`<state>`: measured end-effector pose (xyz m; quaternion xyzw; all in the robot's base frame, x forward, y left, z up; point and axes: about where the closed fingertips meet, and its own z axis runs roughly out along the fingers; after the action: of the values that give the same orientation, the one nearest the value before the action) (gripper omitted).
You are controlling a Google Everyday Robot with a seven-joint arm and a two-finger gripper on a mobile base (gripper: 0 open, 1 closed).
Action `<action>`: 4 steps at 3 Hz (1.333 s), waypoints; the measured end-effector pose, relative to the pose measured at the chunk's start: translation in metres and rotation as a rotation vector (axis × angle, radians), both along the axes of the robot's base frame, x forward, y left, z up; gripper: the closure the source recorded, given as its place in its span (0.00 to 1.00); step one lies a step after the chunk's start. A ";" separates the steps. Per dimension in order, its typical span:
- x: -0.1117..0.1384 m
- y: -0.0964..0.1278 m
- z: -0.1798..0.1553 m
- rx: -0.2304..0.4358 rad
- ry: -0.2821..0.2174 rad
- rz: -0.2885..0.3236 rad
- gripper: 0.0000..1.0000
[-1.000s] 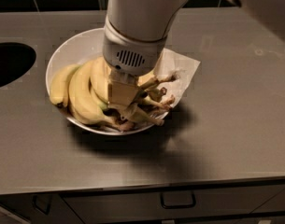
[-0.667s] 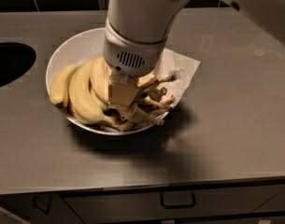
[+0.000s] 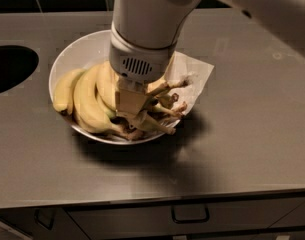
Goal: Pick banana from white bowl
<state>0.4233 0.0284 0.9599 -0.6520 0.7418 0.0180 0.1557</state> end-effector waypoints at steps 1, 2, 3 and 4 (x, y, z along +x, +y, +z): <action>0.000 0.000 0.000 0.000 0.000 0.000 0.76; 0.000 0.000 0.000 0.000 0.000 0.000 0.98; -0.003 -0.001 0.011 0.034 -0.001 0.034 1.00; -0.005 -0.018 0.032 0.102 -0.007 0.106 1.00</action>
Offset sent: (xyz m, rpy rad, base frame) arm 0.0000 0.0000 0.0000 0.0000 0.0000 0.0000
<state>0.4182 0.0108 0.9917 -0.6817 0.7039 0.0616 0.1900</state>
